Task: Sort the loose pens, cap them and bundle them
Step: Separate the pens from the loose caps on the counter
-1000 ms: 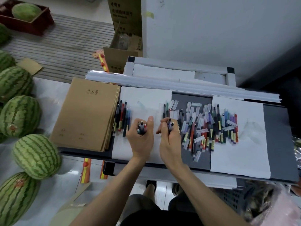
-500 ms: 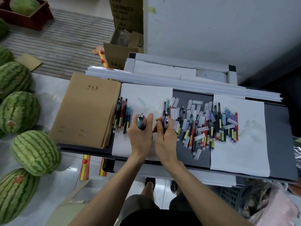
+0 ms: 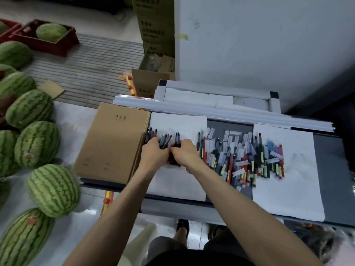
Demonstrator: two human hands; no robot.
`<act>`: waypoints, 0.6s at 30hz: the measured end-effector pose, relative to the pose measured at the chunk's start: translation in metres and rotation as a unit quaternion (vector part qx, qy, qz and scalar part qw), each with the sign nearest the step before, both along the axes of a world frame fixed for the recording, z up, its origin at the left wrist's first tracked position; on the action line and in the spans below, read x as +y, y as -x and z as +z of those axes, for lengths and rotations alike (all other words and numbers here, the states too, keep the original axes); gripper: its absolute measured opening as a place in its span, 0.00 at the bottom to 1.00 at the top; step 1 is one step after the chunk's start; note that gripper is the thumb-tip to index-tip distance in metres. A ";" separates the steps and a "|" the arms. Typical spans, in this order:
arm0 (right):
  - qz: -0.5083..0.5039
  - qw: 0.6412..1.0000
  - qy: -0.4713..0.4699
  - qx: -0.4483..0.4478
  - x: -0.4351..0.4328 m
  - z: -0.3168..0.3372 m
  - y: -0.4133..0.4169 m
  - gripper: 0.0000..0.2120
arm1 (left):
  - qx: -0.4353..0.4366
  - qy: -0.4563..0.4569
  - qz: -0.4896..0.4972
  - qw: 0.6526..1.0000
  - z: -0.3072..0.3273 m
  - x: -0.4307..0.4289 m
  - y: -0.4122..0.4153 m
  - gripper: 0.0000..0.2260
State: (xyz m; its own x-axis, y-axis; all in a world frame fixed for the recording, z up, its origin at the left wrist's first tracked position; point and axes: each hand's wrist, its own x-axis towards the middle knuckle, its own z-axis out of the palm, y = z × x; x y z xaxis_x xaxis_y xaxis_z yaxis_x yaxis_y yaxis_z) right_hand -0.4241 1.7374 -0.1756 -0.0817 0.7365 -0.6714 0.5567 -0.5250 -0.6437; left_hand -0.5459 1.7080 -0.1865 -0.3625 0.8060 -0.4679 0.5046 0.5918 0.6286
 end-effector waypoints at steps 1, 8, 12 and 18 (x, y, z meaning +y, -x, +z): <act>0.011 1.000 -0.012 -0.015 0.002 0.001 0.002 0.10 | 0.008 0.001 -0.004 1.000 0.001 0.000 0.000 0.07; 0.057 0.995 -0.063 -0.056 0.004 0.001 0.004 0.07 | 0.054 0.001 -0.013 0.998 0.012 -0.006 0.001 0.18; 0.070 0.989 -0.111 -0.069 -0.001 0.002 0.001 0.06 | 0.060 -0.014 -0.008 0.998 0.014 -0.012 0.002 0.21; 0.107 0.973 -0.173 -0.113 -0.009 0.002 -0.010 0.10 | 0.068 -0.042 -0.006 0.997 0.013 -0.021 0.002 0.23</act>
State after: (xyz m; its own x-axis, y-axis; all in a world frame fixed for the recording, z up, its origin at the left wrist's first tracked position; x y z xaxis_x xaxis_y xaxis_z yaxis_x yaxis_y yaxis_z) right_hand -0.4137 1.7280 -0.1737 -0.1369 0.9042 -0.4046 0.7772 -0.1552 -0.6098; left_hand -0.5480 1.6873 -0.1732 -0.4078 0.8451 -0.3459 0.5958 0.5333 0.6005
